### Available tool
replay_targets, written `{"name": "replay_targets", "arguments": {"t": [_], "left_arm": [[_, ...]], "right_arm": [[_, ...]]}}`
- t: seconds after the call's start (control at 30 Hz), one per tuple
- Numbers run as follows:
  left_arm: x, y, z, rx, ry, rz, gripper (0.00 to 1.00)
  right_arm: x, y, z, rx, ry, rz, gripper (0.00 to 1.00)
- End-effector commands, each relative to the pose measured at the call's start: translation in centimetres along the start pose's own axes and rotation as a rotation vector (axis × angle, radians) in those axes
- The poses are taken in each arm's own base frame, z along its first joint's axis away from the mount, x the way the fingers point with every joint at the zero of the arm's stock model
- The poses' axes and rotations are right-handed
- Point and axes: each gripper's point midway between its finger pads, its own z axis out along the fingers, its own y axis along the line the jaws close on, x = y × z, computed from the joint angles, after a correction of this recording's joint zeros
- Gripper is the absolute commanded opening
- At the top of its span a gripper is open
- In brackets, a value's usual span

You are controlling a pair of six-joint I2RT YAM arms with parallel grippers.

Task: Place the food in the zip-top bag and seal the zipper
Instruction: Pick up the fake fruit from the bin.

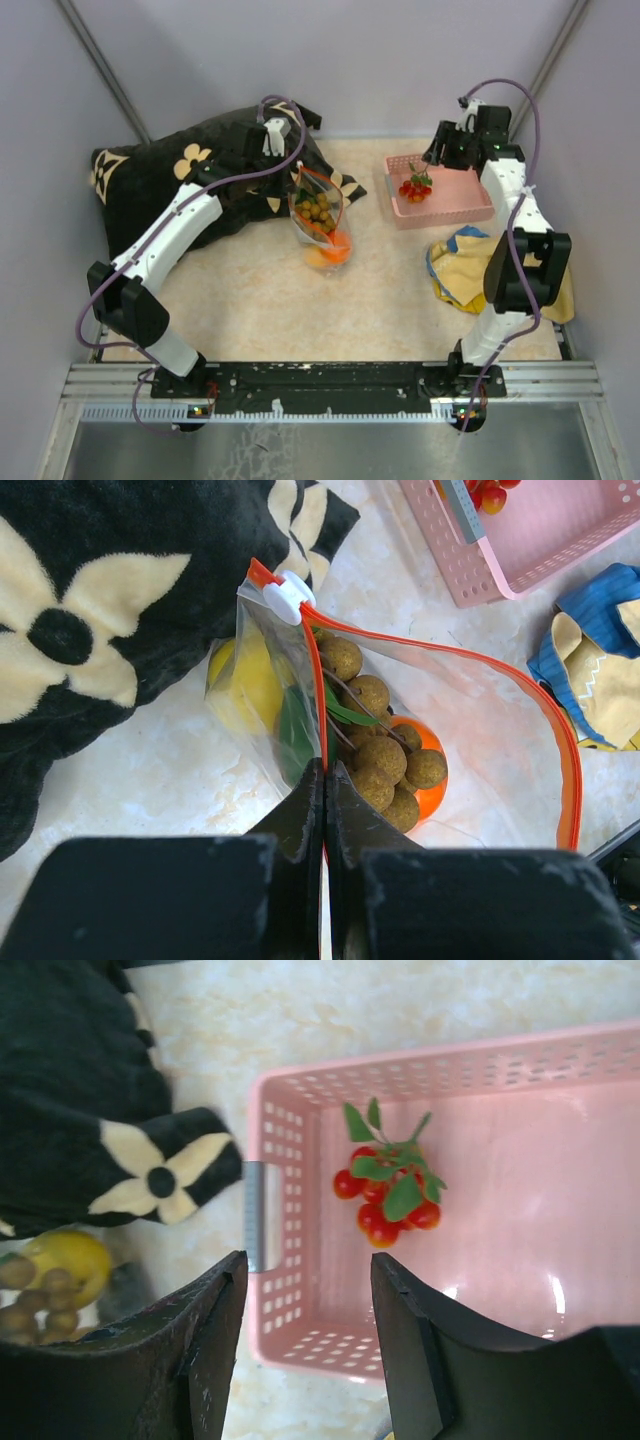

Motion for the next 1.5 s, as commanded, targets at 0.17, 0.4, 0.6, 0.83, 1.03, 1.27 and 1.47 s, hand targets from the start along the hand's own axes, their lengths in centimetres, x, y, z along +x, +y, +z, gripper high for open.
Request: {"name": "replay_targets", "arguments": {"t": [0.17, 0.4, 0.6, 0.83, 1.03, 1.27, 1.47], "left_arm": [[-1.9, 0.0, -0.8, -0.001, -0.066, 0.003, 0.0], [-1.9, 0.0, -0.9, -0.006, -0.067, 0.003, 0.0], [-1.9, 0.2, -1.1, -0.02, -0.071, -0.003, 0.0], [-2.0, 0.2, -1.2, -0.017, -0.077, -0.004, 0.0], [-2.3, -0.1, -1.4, -0.006, -0.089, 0.002, 0.0], [-2.4, -0.1, -1.7, -0.006, -0.098, 0.0, 0.0], [-2.1, -0.1, -1.8, -0.006, -0.097, -0.003, 0.0]], "right_arm": [[-1.5, -6.7, 5.7, -0.034, -0.137, -0.001, 0.53], [-0.5, -8.3, 10.7, -0.096, -0.14, 0.037, 0.53], [1.6, -7.3, 13.4, -0.242, -0.105, 0.087, 0.51], [3.0, -6.4, 14.6, -0.341, -0.089, 0.118, 0.36], [2.9, -5.6, 13.7, -0.368, -0.094, 0.105, 0.06], [0.6, -3.9, 10.1, -0.357, -0.158, 0.064, 0.0], [-1.6, -2.1, 5.8, -0.262, -0.225, 0.042, 0.0]]}}
